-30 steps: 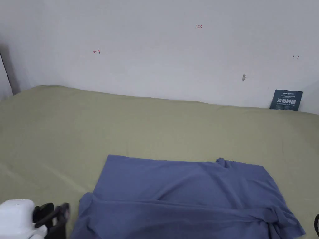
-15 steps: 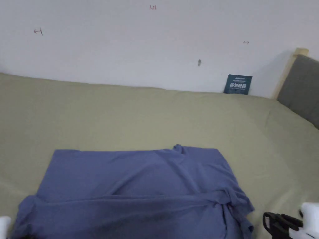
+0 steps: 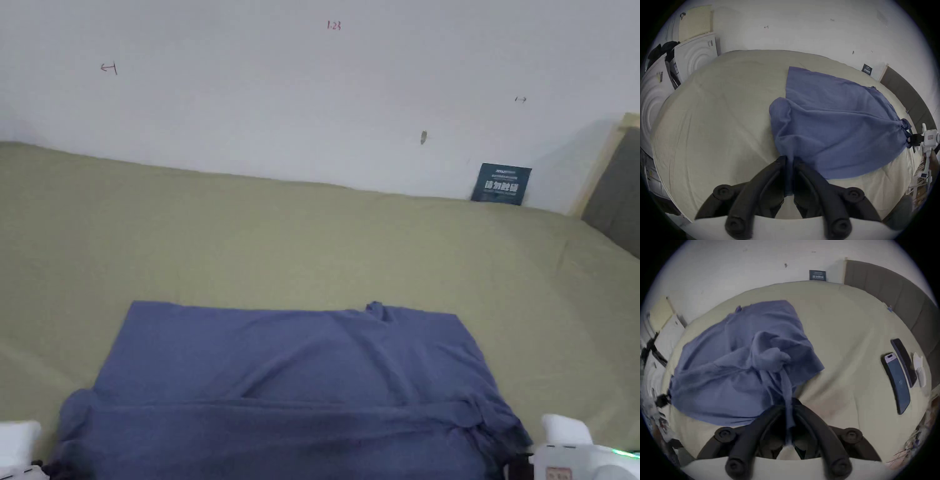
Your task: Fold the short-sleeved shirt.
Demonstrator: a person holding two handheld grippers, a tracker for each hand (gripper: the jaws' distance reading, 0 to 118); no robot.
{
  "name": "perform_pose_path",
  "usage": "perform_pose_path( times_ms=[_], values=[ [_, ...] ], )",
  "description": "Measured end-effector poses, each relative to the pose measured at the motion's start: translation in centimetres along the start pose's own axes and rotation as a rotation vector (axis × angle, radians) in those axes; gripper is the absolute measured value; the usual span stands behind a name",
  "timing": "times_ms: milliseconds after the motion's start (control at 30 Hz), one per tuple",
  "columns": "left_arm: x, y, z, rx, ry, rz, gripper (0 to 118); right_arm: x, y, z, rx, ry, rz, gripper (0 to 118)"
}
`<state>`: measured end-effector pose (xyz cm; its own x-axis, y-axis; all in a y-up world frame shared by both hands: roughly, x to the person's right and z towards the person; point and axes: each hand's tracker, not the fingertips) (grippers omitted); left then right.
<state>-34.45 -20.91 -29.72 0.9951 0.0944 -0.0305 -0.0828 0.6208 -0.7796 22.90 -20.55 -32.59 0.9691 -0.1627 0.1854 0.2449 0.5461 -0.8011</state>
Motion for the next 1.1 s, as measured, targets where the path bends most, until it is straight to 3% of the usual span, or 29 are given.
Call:
perform_pose_path(
  times_ms=[100, 233, 400, 667, 1000, 1067, 1100],
  values=[
    [0.1, 0.5, 0.5, -0.021, -0.012, -0.001, 10, -1.2, 0.0, 1.5, -0.012, -0.032, 0.137, 3],
    [-0.8, 1.0, 1.9, -0.005, -0.043, -0.073, 8, -2.0, 0.4, 5.3, 0.056, 0.022, 0.138, 3],
    [-2.0, 1.4, 6.3, 0.022, -0.129, -0.071, 8, -2.2, -0.2, 9.4, 0.044, 0.042, 0.236, 3],
    [-4.1, -3.3, 10.7, -0.056, -0.133, -0.117, 8, -0.3, -6.8, 13.7, -0.046, 0.047, 0.26, 3],
    [-5.7, -9.4, 8.0, -0.126, -0.107, -0.059, 8, 2.2, -13.6, 9.8, -0.189, 0.009, 0.263, 3],
    [-6.5, -9.3, 8.0, -0.109, -0.131, -0.042, 25, 1.7, -13.1, 10.0, -0.193, 0.014, 0.265, 5],
    [-7.1, -9.3, 8.3, -0.098, -0.158, -0.027, 43, 1.7, -12.8, 10.5, -0.19, 0.02, 0.271, 8]
  ],
)
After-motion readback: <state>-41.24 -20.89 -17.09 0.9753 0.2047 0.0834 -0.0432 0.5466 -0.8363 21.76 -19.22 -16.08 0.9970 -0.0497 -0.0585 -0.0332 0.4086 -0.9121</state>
